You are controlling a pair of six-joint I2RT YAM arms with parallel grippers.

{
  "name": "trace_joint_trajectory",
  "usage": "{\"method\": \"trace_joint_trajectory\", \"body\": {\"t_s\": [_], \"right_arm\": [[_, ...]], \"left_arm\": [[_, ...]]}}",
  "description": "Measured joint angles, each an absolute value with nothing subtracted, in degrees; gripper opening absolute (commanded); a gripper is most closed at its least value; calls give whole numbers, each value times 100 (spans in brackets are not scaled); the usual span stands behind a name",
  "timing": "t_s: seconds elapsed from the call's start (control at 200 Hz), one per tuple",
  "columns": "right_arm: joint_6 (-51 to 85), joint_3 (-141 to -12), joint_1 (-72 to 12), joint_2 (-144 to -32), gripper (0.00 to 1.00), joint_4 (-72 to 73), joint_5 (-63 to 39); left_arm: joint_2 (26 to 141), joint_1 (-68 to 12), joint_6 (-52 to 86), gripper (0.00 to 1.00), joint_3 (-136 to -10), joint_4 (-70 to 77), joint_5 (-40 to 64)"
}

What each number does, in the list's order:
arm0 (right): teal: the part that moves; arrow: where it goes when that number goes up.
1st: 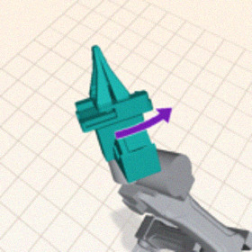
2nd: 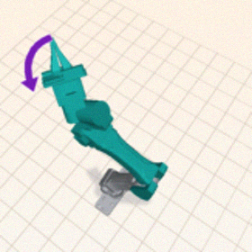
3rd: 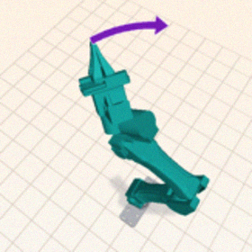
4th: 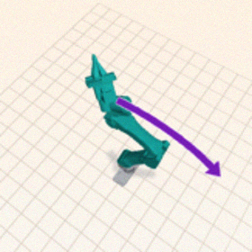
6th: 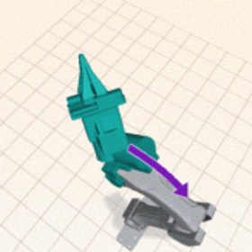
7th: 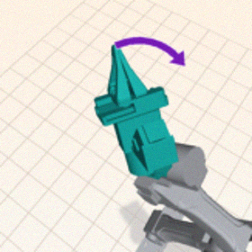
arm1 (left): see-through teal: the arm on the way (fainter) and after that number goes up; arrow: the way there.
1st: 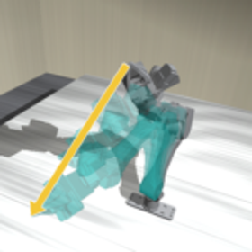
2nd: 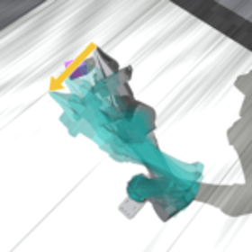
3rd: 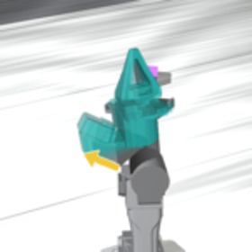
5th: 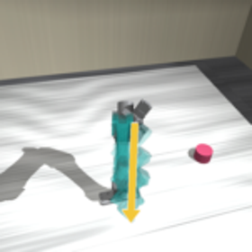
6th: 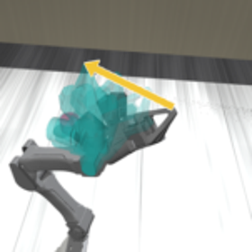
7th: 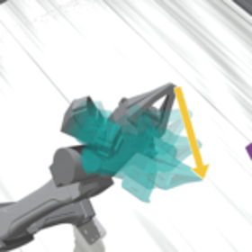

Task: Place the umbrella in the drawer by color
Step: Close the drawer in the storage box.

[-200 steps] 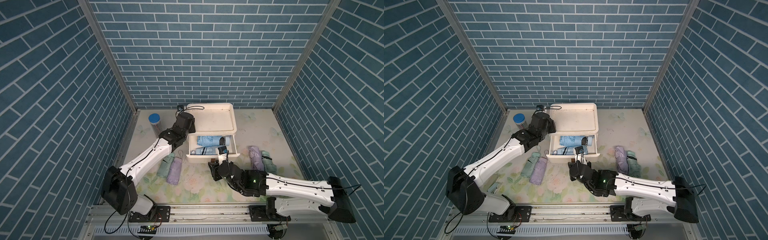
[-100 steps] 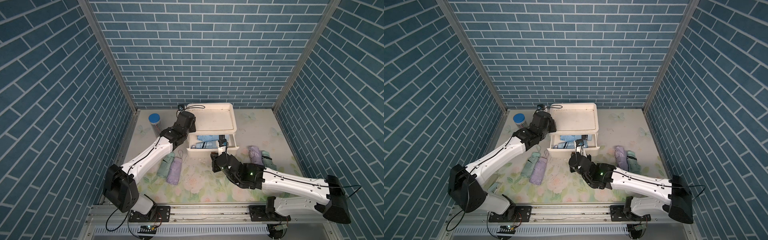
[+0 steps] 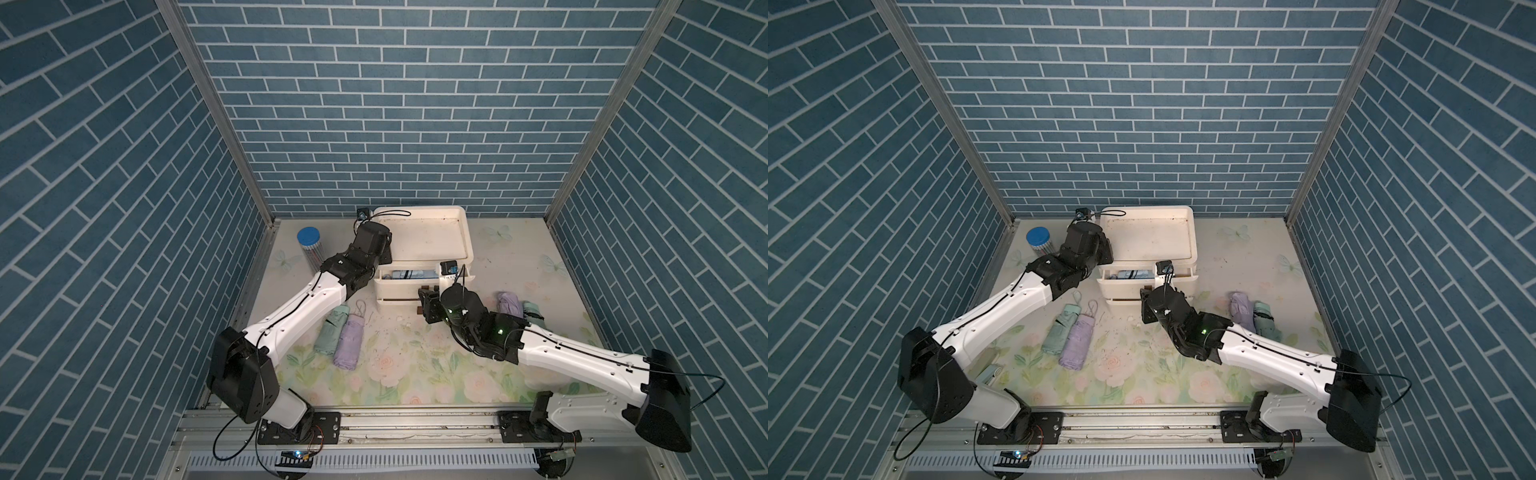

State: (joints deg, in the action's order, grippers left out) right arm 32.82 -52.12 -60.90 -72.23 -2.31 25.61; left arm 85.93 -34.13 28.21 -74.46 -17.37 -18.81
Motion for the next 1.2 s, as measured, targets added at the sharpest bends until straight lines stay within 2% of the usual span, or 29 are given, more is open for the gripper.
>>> {"method": "trace_joint_trajectory", "body": {"t_s": [0.455,0.625,0.77,0.93,1.195], "right_arm": [[2797,-4788,-5690,-7524,47,1232,2530],[2707,-4615,-5660,-7522,60,1538,2556],[2676,-4541,-5649,-7491,62,1627,2547],[2856,-4045,-5590,-7087,64,1704,2370],[3721,-2652,-5586,-6274,66,2134,1828]], "left_arm": [[8586,-3413,2827,0,-7417,-1704,-1876],[8578,-3413,2842,0,-7389,-1667,-1874],[8562,-3413,2871,3,-7349,-1616,-1872],[8560,-3413,2910,9,-7345,-1612,-1879],[8560,-3413,2987,10,-7338,-1605,-1881]]}}
